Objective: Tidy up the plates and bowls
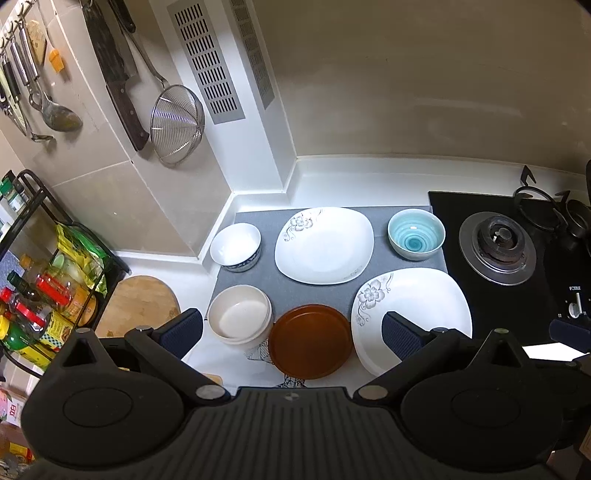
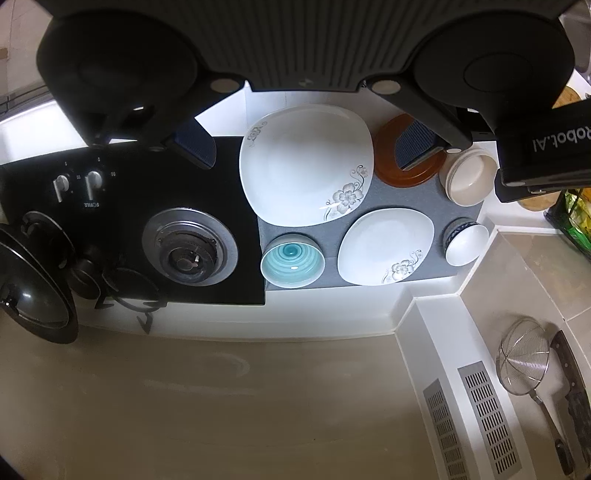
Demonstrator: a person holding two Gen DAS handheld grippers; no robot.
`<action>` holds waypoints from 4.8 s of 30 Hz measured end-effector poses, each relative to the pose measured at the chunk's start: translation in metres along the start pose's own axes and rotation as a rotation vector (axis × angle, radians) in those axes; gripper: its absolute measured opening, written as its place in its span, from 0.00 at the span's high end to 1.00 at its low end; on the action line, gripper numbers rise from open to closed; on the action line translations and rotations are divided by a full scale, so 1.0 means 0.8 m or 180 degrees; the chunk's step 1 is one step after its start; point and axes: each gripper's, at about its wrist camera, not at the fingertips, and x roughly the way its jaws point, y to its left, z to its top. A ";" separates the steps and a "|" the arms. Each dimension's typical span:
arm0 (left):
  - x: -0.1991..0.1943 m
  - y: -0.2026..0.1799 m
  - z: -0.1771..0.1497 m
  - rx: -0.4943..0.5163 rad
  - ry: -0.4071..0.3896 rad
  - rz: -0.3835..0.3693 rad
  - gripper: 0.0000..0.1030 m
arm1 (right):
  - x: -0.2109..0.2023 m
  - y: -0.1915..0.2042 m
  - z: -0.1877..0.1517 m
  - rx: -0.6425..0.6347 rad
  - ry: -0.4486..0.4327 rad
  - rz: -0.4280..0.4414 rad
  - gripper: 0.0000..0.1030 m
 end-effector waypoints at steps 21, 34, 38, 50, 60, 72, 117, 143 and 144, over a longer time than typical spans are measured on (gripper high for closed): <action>-0.006 -0.017 -0.015 -0.0011 0.0005 0.0006 0.00 | -0.006 -0.018 -0.014 0.0032 0.0028 -0.0008 0.00; -0.010 -0.021 -0.019 0.0023 -0.0062 -0.0004 0.00 | -0.009 -0.021 -0.018 0.0089 -0.0004 0.0005 0.00; -0.009 -0.022 -0.018 0.0009 -0.0088 -0.0083 0.00 | -0.012 -0.025 -0.018 0.0116 -0.0027 -0.0030 0.00; 0.002 -0.022 -0.015 0.0032 -0.0039 -0.0069 0.00 | 0.000 -0.026 -0.014 0.0147 0.0038 -0.0023 0.00; 0.031 -0.015 -0.010 0.0039 0.0097 -0.0100 0.00 | 0.023 -0.016 -0.009 0.0102 0.0153 -0.0046 0.00; 0.141 0.006 -0.045 -0.0169 0.0605 -0.0751 0.00 | 0.092 -0.024 -0.033 0.0036 0.0418 0.0082 0.00; 0.412 -0.025 0.001 -0.0348 0.1365 -0.1890 0.40 | 0.292 -0.228 -0.064 0.1385 0.0724 0.0820 0.00; 0.478 -0.056 -0.005 -0.0083 0.1797 -0.1790 0.63 | 0.336 -0.213 -0.035 0.1658 0.0744 0.1250 0.69; 0.479 -0.052 -0.006 -0.0128 0.1825 -0.1814 0.63 | 0.338 -0.210 -0.033 0.1610 0.0728 0.1245 0.73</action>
